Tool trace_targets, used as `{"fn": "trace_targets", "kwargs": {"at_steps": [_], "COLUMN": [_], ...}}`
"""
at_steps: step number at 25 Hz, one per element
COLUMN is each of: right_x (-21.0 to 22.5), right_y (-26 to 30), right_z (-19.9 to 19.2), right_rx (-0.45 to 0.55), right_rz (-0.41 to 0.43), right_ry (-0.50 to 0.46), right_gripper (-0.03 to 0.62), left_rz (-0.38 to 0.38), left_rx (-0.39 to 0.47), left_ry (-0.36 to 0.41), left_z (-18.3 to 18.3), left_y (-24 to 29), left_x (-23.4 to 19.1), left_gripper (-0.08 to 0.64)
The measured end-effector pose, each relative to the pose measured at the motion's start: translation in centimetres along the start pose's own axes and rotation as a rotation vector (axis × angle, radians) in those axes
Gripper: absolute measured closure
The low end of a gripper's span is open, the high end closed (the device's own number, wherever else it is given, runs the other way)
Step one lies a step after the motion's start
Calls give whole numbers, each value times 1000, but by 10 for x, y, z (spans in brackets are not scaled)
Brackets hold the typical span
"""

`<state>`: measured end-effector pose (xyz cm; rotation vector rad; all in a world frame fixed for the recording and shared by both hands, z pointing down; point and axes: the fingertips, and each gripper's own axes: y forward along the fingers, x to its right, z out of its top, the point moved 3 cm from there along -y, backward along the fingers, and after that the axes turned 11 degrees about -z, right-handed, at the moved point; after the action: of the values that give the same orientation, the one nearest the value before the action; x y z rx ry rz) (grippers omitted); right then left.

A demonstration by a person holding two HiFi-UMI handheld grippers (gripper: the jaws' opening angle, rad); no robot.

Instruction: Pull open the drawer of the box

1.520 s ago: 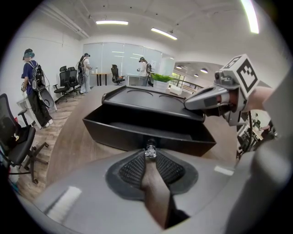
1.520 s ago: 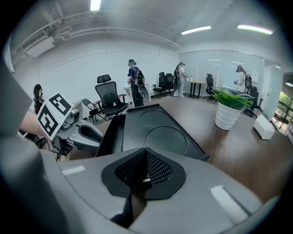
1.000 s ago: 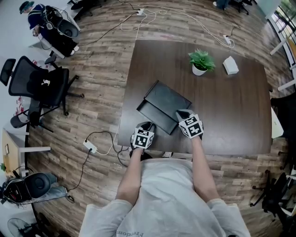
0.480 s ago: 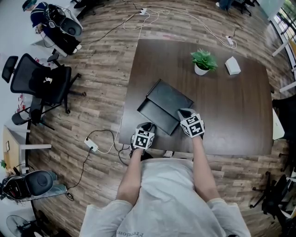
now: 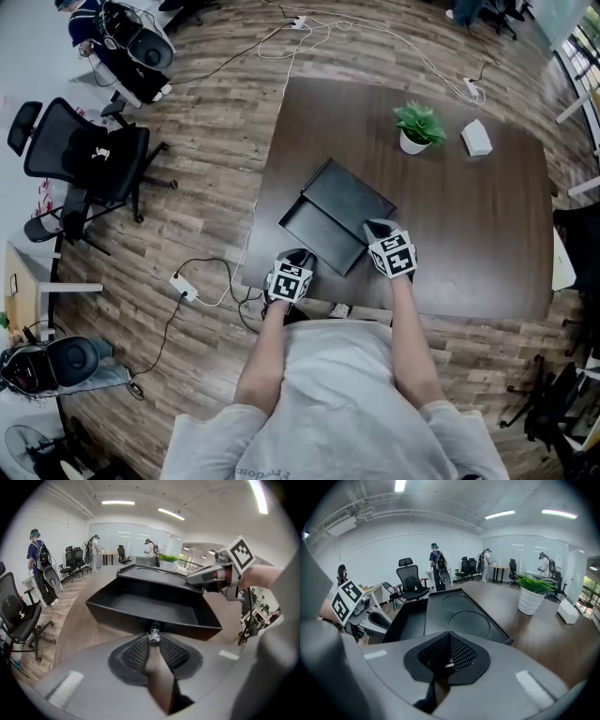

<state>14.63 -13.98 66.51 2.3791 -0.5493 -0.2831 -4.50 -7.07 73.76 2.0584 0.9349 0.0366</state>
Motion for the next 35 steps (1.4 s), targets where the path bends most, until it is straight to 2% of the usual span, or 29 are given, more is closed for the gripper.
{"fn": "trace_targets", "kwargs": {"at_steps": [35], "right_x": [1], "right_y": [0], "right_z": [1], "right_rx": [18], "right_rz": [-17], "right_ry": [13], "right_gripper": [591], "left_rz": [15], "left_rx": [30], "left_ry": [-39], "left_z": [-14], "left_y": [-15], "left_x": [2], "left_gripper": [422]}}
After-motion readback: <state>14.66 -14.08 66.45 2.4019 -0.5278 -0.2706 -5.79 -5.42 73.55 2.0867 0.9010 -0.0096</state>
